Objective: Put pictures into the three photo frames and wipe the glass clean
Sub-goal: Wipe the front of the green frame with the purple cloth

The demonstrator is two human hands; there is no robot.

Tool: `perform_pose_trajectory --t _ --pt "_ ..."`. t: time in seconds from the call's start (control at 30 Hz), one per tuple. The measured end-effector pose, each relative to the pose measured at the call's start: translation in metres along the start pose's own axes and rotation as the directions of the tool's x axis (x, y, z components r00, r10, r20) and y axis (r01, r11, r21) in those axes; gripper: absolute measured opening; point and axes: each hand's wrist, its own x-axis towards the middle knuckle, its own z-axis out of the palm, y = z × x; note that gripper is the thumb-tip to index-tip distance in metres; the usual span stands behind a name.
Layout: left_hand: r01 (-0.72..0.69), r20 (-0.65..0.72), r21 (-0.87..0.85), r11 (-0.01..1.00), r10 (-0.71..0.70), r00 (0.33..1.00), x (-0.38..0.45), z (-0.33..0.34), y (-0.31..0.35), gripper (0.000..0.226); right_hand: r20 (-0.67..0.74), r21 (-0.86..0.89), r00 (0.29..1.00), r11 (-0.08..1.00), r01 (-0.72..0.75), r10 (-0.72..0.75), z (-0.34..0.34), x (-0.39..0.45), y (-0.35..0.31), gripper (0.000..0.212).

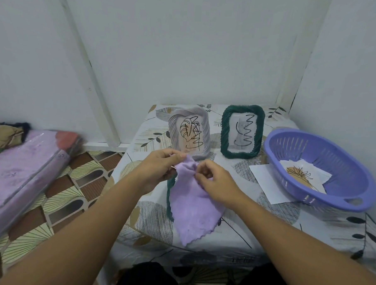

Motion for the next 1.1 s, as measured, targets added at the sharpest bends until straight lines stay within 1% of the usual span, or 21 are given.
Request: perform_pose_trajectory --t 0.13,0.23,0.3,0.37,0.43,0.5,0.53,0.57,0.63,0.7,0.73,0.83,0.93,1.0,1.1 --pt "-0.019 -0.132 0.061 0.998 0.027 0.991 -0.002 -0.015 -0.006 0.02 -0.121 0.03 0.991 0.998 -0.046 0.05 -0.013 -0.001 -0.001 0.005" --pt "-0.012 -0.227 0.26 0.965 0.073 0.971 -0.002 -0.019 -0.016 0.023 -0.166 0.036 0.985 0.998 -0.051 0.056 -0.021 -0.002 -0.002 0.001" --pt "-0.01 -0.243 0.39 0.921 0.114 0.963 0.0 -0.018 -0.027 0.022 -0.158 0.015 0.986 0.999 -0.049 0.051 -0.024 -0.001 0.0 0.002" --pt "-0.009 -0.244 0.492 0.871 0.148 0.959 0.004 -0.016 -0.036 0.019 -0.14 -0.016 0.989 0.999 -0.05 0.047 -0.027 0.0 0.002 0.01" --pt "-0.006 -0.249 0.597 0.802 0.193 0.949 0.008 -0.014 -0.043 0.019 -0.121 -0.05 0.992 0.998 -0.049 0.042 -0.029 0.0 0.004 0.026" --pt "0.01 -0.247 0.701 0.713 0.229 0.942 0.013 -0.013 -0.05 0.026 -0.071 -0.126 0.997 0.991 -0.045 0.036 -0.032 0.002 0.008 0.044" --pt "0.027 -0.242 0.741 0.67 0.231 0.942 0.015 -0.014 -0.054 0.032 -0.037 -0.192 0.999 0.98 -0.041 0.034 -0.034 0.003 0.011 0.049" --pt "0.048 -0.237 0.775 0.63 0.218 0.947 0.018 -0.016 -0.059 0.039 -0.009 -0.261 1.0 0.965 -0.03 0.028 -0.035 0.004 0.014 0.049" --pt "0.085 -0.222 0.827 0.556 0.183 0.958 0.022 -0.018 -0.067 0.048 0.004 -0.362 1.0 0.932 0.007 -0.005 -0.037 0.006 0.019 0.03" --pt "0.087 -0.196 0.866 0.493 0.174 0.965 0.024 -0.017 -0.072 0.05 -0.015 -0.385 0.999 0.922 0.04 -0.05 -0.038 0.007 0.019 0.011" --pt "0.074 -0.179 0.879 0.47 0.181 0.967 0.025 -0.016 -0.073 0.05 -0.027 -0.379 0.998 0.924 0.048 -0.063 -0.038 0.007 0.019 0.007" --pt "0.038 -0.145 0.901 0.432 0.216 0.966 0.027 -0.015 -0.079 0.046 -0.047 -0.375 0.996 0.926 0.048 -0.071 -0.037 0.008 0.021 0.007" --pt "0.039 -0.152 0.904 0.426 0.234 0.96 0.028 -0.016 -0.084 0.045 -0.056 -0.376 0.996 0.926 0.045 -0.071 -0.034 0.01 0.024 0.011" --pt "0.036 -0.147 0.915 0.401 0.251 0.957 0.028 -0.017 -0.087 0.046 -0.06 -0.378 0.994 0.924 0.058 -0.087 -0.032 0.011 0.024 0.011" --pt "-0.023 -0.074 0.938 0.345 0.265 0.962 0.027 -0.02 -0.091 0.048 -0.045 -0.352 0.994 0.933 0.081 -0.103 -0.028 0.012 0.024 0.007"
